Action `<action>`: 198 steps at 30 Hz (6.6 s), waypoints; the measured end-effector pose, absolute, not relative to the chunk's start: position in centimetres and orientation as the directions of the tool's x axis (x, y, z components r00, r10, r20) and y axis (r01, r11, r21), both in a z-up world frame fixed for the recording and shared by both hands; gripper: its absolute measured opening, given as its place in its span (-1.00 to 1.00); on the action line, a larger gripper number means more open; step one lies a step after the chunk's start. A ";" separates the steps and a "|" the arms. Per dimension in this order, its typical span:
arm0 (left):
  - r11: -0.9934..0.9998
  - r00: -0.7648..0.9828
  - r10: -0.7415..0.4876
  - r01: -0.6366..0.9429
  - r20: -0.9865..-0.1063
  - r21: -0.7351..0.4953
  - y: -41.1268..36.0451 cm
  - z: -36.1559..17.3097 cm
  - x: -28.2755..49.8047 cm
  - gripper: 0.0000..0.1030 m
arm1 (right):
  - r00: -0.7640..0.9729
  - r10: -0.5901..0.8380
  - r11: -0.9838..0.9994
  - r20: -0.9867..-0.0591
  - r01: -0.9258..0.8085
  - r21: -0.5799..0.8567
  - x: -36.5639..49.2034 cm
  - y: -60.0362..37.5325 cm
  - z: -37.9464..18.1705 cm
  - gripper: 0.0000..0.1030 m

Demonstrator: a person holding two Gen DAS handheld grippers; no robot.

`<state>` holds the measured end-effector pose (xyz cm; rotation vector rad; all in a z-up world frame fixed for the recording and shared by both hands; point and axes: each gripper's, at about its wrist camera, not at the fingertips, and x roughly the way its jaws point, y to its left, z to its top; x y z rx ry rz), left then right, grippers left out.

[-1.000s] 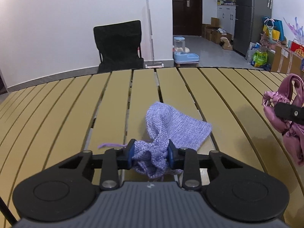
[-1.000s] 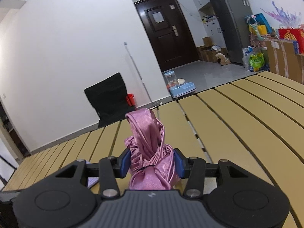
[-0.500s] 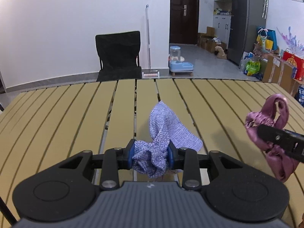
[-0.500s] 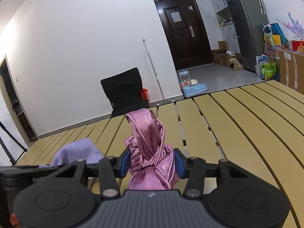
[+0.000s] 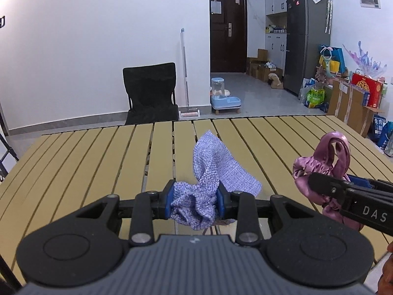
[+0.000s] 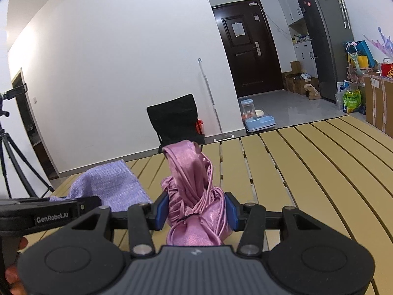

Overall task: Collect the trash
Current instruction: 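Carry the pouch and scrunchie off the table edge down toward the black bin, then lower the left gripper into the bin and open it to drop the pouch, then move the right gripper over the bin and open it to drop the scrunchie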

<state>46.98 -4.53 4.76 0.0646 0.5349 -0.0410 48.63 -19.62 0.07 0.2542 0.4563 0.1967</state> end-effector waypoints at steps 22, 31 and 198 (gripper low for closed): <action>0.996 0.875 -0.036 0.074 -0.482 0.059 -4.1 6.4 31.4 -0.36 | 0.868 0.287 0.947 -0.406 -0.193 0.256 33.7 -17.2 2.4 -0.10; 0.996 0.853 -0.035 0.074 -0.520 0.054 -3.3 3.6 26.9 -0.36 | 0.844 0.311 0.942 -0.438 -0.213 0.260 28.8 -16.0 0.7 -0.10; 0.986 0.623 0.142 -0.153 -0.769 0.058 3.6 -14.8 28.2 1.00 | 0.607 0.186 0.976 -0.773 -0.023 0.218 28.4 -11.5 -20.3 -0.09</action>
